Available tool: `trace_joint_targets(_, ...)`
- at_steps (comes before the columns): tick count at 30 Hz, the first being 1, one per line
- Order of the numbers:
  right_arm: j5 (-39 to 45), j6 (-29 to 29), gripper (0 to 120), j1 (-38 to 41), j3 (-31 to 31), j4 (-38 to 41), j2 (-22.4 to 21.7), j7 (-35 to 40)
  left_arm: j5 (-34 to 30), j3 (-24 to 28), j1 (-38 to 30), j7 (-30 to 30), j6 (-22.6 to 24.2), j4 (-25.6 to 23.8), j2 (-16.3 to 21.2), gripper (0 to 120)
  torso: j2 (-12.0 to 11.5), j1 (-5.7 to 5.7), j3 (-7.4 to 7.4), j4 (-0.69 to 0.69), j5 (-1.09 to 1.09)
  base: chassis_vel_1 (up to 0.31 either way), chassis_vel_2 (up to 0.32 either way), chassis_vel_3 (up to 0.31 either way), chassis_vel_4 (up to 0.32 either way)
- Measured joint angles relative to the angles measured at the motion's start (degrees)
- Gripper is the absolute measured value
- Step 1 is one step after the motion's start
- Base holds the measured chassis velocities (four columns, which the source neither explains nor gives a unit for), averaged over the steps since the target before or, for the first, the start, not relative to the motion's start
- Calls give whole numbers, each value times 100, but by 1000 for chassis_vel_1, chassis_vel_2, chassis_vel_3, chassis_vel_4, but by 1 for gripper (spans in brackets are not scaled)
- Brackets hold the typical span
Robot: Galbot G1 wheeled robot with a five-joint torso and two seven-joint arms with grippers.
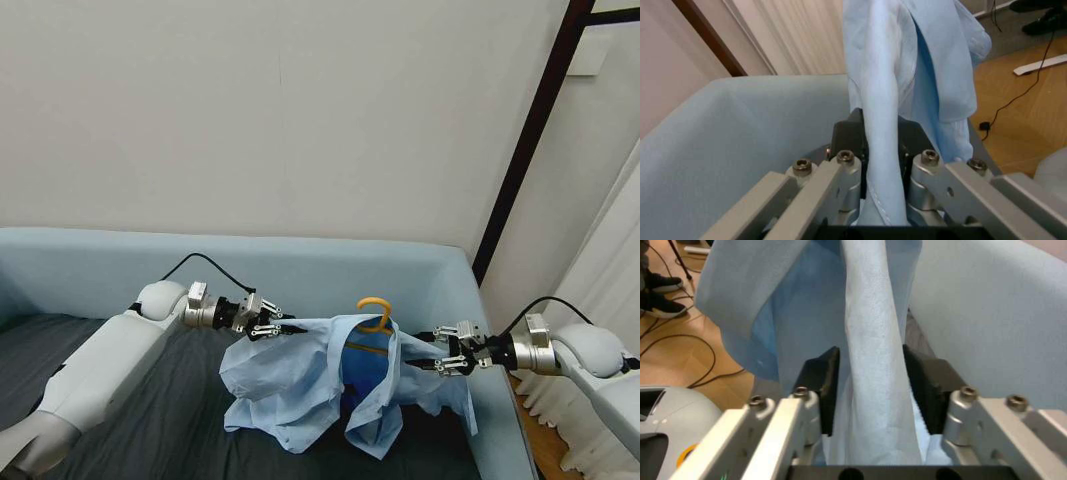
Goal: Pick up the clothes from the sofa and hang them on the clothes hanger.
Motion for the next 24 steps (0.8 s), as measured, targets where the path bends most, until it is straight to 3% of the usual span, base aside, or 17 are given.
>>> trace_joint_targets(10, 83, -50, 3, 70, 3, 63, -3, -154, 1, 14, -86, 153, -43, 35, 2, 8, 0, 0, 0, 1, 0, 0, 0, 0, 0)
trace_joint_targets(14, 313, -195, 3, 61, 2, 207, -93, -140, -113, -12, -116, 235, -186, 40, 36, 8, 0, 0, 0, 1, 0, 0, 0, 0, 0)
trace_joint_targets(17, 501, -293, 3, 47, 2, 315, -194, -67, -288, -41, -138, 254, -304, 42, 88, 15, 0, 0, 0, 0, 0, 0, 0, 0, 0)
trace_joint_targets(24, 1363, -686, 1, 87, 51, 664, -610, 321, -1262, -269, -237, 185, -470, 30, 410, 43, 0, 0, 0, 0, -1, 0, 0, 0, 0)
